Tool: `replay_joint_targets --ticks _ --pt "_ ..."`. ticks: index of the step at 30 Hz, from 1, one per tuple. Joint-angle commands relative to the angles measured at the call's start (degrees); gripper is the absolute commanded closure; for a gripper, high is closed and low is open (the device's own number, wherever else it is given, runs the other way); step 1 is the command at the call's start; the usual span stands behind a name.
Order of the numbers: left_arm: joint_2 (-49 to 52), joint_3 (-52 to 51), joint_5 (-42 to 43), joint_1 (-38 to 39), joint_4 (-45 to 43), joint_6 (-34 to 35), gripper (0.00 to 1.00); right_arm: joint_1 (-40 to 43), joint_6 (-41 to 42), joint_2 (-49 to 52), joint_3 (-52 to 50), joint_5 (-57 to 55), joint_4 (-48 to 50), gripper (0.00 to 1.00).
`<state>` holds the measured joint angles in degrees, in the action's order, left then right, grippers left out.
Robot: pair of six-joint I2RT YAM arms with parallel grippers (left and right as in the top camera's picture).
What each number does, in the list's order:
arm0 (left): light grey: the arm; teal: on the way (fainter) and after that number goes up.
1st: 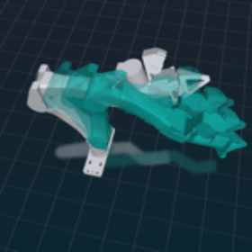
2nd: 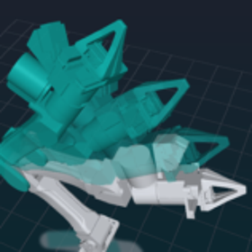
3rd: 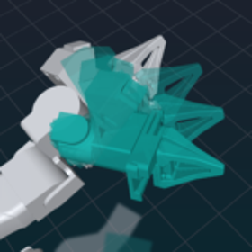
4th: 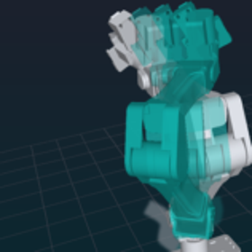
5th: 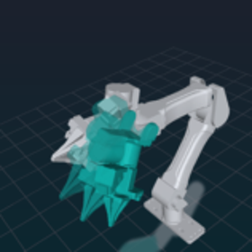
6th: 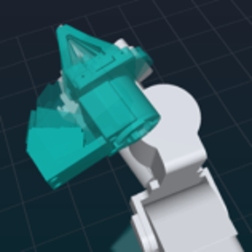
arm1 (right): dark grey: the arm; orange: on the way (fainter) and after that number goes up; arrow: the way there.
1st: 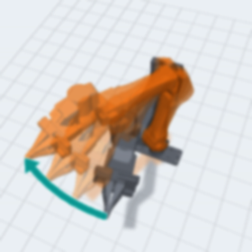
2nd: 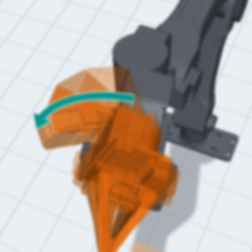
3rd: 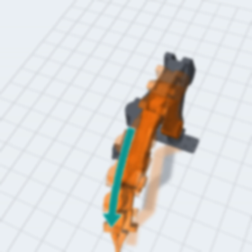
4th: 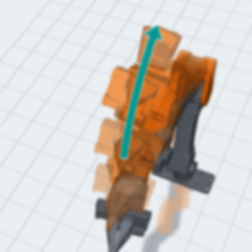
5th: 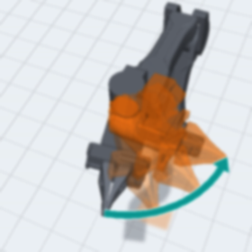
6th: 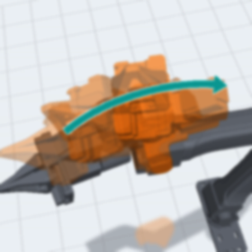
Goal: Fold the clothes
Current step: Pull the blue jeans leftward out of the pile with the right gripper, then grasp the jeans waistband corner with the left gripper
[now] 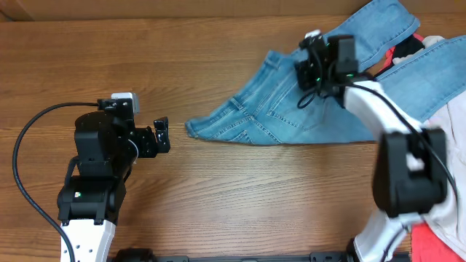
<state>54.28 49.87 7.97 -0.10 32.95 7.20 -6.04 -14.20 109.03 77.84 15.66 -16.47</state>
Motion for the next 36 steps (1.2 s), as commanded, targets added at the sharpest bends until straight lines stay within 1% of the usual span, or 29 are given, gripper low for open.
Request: replay_joint_targets --ticks 1,3,5,7,10,12,14,16,20,21,22,23,26,27,28,32,34,36 --pt "0.0 1.5 0.6 -0.3 -0.3 0.7 0.00 -1.3 3.1 -13.4 1.1 0.8 -6.1 0.96" --pt "0.0 1.5 0.6 -0.3 -0.3 0.7 0.00 -2.3 5.8 -18.2 1.1 1.2 -14.6 0.96" --pt "0.0 1.5 0.4 -0.3 -0.4 0.6 0.00 -3.6 9.8 -22.6 1.1 1.4 -25.8 0.96" --pt "0.0 1.5 0.4 -0.3 -0.8 0.5 0.00 -5.0 11.6 -25.3 1.0 3.2 -36.1 0.96" --pt "0.0 1.5 0.4 -0.3 -2.1 0.5 0.00 -8.4 12.8 -27.3 1.0 9.2 -50.8 0.96" --pt "0.0 1.5 0.4 -0.3 -3.4 0.5 0.00 -11.5 12.8 -27.3 1.0 11.8 -58.1 0.96" --pt "0.0 1.5 0.4 -0.3 -4.9 0.5 0.00 -15.7 12.7 -27.2 0.9 11.8 -64.5 0.96" --pt "0.0 1.5 0.4 -0.3 -5.7 0.5 0.00 -18.4 12.8 -27.2 0.9 11.9 -67.1 0.93" --pt "0.0 1.5 0.4 -0.3 -5.8 0.5 0.00 -21.8 12.7 -27.2 0.9 11.8 -70.1 0.93" --pt "0.0 1.5 0.5 -0.3 -5.8 0.5 0.00 -22.1 12.7 -27.2 0.9 11.8 -70.9 0.89" --pt "0.0 1.5 0.5 -0.3 -5.8 0.5 0.00 -22.1 12.7 -27.2 0.9 11.8 -72.1 0.84" --pt "0.0 1.5 0.5 -0.3 -5.8 0.5 0.00 -22.1 12.8 -27.2 0.9 11.8 -73.0 0.81" --pt "0.1 1.5 0.5 -0.3 -5.7 0.5 0.00 -22.1 12.7 -27.2 0.9 11.9 -77.4 0.79" --pt "0.1 1.5 0.5 -0.3 -5.8 0.5 0.00 -22.1 12.8 -27.2 0.9 11.9 -79.1 0.72" --pt "0.1 1.5 0.5 -0.3 -5.8 0.5 0.00 -22.1 12.8 -27.2 0.9 11.9 -80.6 0.69" --pt "0.5 1.5 1.0 -0.3 -5.3 0.6 0.00 -22.1 13.8 -27.3 0.6 11.8 -80.6 0.69" --pt "1.0 1.5 1.4 -0.3 -3.9 0.8 0.00 -22.1 13.8 -27.3 0.6 10.9 -79.6 0.65" --pt "1.9 1.5 2.8 -0.3 -1.9 0.8 0.00 -22.1 13.8 -27.3 0.6 9.5 -77.9 0.63"
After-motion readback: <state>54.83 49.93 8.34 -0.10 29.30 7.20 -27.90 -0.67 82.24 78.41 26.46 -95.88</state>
